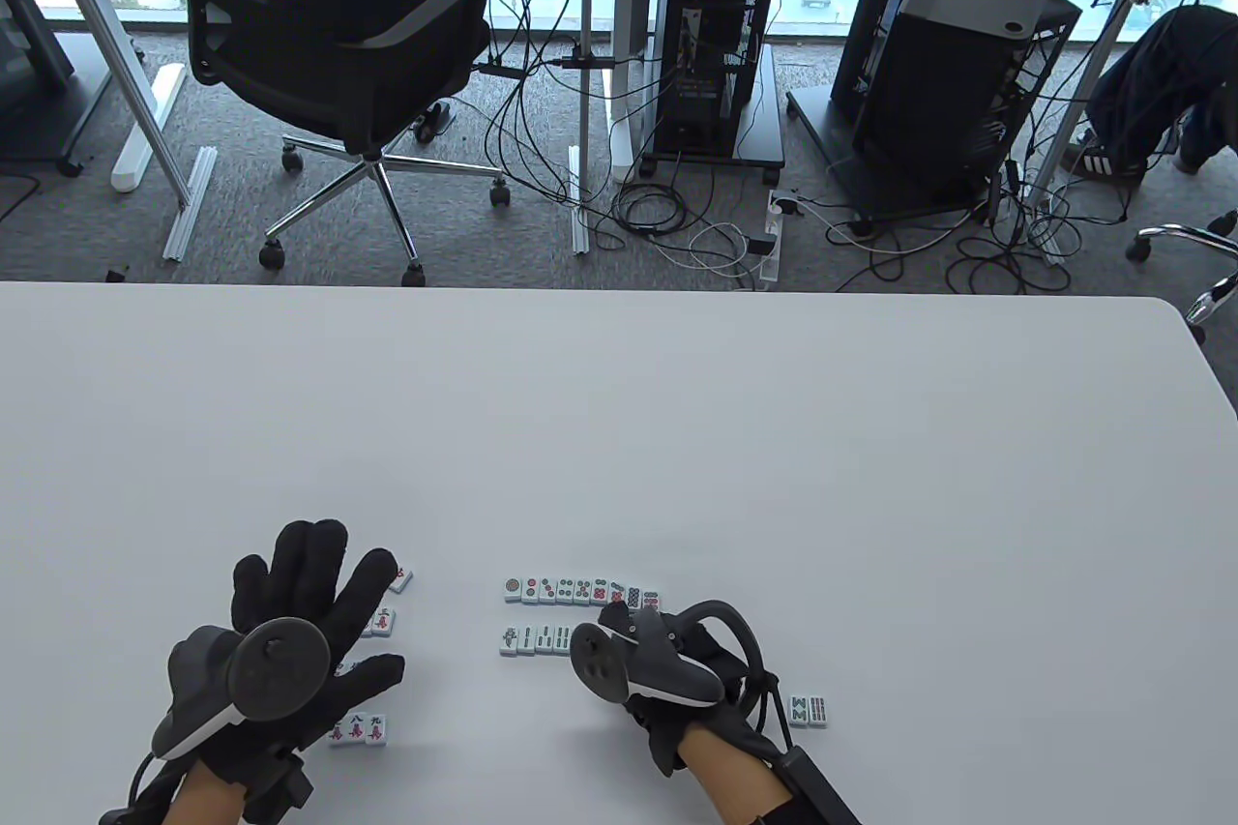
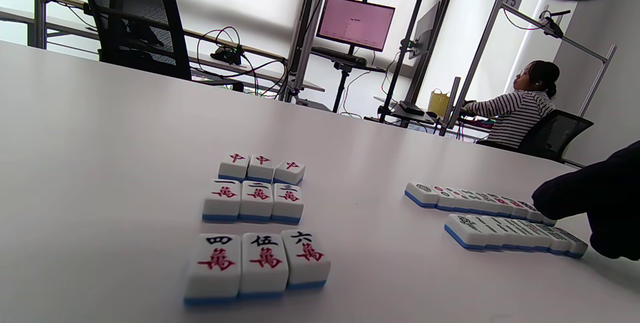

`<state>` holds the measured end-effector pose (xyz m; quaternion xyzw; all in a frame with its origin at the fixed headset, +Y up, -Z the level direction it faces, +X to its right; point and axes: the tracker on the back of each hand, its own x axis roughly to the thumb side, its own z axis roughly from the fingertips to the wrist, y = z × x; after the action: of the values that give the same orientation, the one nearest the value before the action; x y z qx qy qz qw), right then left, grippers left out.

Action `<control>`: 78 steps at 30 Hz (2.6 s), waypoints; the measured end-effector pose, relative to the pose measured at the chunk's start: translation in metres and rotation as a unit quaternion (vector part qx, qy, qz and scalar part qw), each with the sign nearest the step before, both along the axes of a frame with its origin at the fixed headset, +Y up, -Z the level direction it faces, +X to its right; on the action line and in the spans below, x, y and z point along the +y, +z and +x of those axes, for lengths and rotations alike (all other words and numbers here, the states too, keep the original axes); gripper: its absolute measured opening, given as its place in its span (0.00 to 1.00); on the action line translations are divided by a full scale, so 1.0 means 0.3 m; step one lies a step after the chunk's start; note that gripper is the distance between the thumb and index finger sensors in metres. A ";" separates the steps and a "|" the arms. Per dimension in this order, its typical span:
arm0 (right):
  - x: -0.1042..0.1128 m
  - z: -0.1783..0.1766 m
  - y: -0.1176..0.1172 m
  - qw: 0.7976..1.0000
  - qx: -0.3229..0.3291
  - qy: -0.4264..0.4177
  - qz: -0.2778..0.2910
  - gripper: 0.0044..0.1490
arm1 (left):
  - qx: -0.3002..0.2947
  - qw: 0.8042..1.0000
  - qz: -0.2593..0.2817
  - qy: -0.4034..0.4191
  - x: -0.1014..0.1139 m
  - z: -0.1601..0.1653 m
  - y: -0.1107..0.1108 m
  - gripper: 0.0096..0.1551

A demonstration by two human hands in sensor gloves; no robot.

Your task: Mahjong suit sorting

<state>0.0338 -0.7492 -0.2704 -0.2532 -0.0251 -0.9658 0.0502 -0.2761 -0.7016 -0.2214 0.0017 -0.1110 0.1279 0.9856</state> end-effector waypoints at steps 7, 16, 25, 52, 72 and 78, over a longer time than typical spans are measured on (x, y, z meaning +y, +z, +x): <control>0.092 0.165 0.025 0.999 -0.040 -0.007 -0.009 0.37 | 0.000 1.000 0.000 0.000 -0.001 0.000 0.000 0.53; 0.044 0.414 0.089 0.989 -0.114 0.073 -0.066 0.37 | -0.003 1.000 -0.006 -0.011 -0.007 0.010 -0.001 0.53; -0.028 0.453 0.117 0.984 -0.116 0.114 -0.073 0.37 | -0.003 1.000 -0.013 -0.018 -0.012 0.019 -0.002 0.53; -0.052 0.019 -0.016 0.999 -0.011 0.030 -0.023 0.37 | -0.006 1.000 0.003 -0.006 0.001 0.013 0.003 0.53; 0.055 0.306 0.055 0.995 -0.091 0.046 -0.016 0.36 | -0.006 1.000 -0.003 -0.014 -0.001 0.018 0.006 0.53; 0.048 0.469 0.090 0.982 -0.150 0.098 -0.061 0.38 | -0.004 1.000 -0.012 -0.020 -0.012 0.023 0.000 0.53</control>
<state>0.1745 -0.7348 -0.2435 -0.1043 -0.1156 -0.9799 0.1246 -0.2691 -0.7051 -0.2215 -0.0130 -0.1138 0.1095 0.9874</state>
